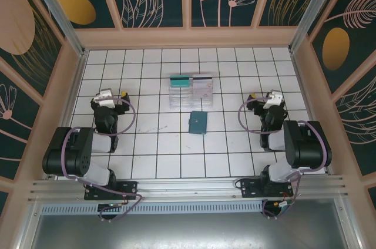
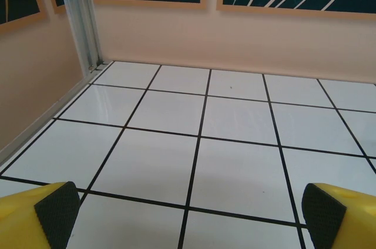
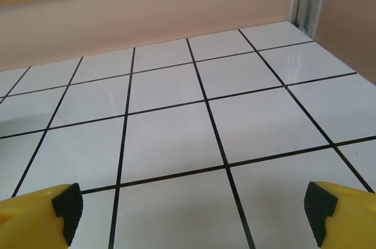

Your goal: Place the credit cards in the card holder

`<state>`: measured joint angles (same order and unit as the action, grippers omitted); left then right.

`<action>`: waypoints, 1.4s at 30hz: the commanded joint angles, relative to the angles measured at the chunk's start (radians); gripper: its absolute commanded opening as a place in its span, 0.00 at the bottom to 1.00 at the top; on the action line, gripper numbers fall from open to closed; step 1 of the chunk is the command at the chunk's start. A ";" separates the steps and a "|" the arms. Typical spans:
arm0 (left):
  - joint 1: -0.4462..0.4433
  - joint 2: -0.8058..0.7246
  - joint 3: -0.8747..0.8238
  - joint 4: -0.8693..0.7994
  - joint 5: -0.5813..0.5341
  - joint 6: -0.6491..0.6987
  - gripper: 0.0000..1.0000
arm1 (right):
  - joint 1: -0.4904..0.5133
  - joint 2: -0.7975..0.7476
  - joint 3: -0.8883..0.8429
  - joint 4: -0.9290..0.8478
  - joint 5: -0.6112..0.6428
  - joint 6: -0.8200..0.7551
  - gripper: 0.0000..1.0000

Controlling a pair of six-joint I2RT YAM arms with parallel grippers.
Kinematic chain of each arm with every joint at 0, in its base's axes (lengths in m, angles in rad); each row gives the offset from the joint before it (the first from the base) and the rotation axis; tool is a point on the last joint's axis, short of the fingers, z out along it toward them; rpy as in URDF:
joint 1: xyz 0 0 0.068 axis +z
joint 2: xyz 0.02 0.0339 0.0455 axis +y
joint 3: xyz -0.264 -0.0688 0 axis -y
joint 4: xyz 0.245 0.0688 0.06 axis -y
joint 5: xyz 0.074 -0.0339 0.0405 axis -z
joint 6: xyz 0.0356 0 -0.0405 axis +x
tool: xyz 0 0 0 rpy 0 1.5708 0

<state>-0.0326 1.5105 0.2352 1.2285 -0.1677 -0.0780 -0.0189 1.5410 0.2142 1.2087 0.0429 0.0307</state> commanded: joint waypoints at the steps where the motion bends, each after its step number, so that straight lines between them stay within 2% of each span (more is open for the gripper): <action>1: 0.006 0.004 -0.003 0.046 0.014 0.017 0.99 | -0.007 0.000 0.019 0.038 -0.023 -0.017 0.99; 32: 0.006 0.004 -0.002 0.046 0.014 0.016 0.99 | -0.008 -0.002 0.017 0.041 -0.023 -0.016 0.99; 34: 0.006 -0.012 -0.002 0.040 0.003 0.017 0.99 | -0.005 -0.029 0.049 -0.038 -0.072 -0.030 0.99; 36: 0.007 -0.093 0.034 -0.091 -0.010 0.006 0.99 | 0.006 -0.103 0.124 -0.241 -0.058 -0.026 0.99; 38: 0.007 -0.202 0.150 -0.417 -0.073 -0.098 0.99 | -0.007 -0.162 0.267 -0.565 -0.059 0.093 0.99; 39: 0.007 -0.244 0.228 -0.609 -0.090 -0.177 0.99 | -0.020 -0.163 0.338 -0.684 -0.114 0.151 0.99; 40: 0.007 -0.268 0.290 -0.755 -0.055 -0.223 0.99 | -0.031 -0.151 0.396 -0.779 -0.216 0.194 0.99; 42: 0.007 -0.299 0.338 -0.868 0.057 -0.269 0.99 | -0.031 -0.111 0.478 -0.897 -0.408 0.250 0.99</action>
<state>-0.0299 1.2690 0.4938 0.6838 -0.1829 -0.2173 -0.0425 1.4220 0.5991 0.6289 -0.1234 0.1509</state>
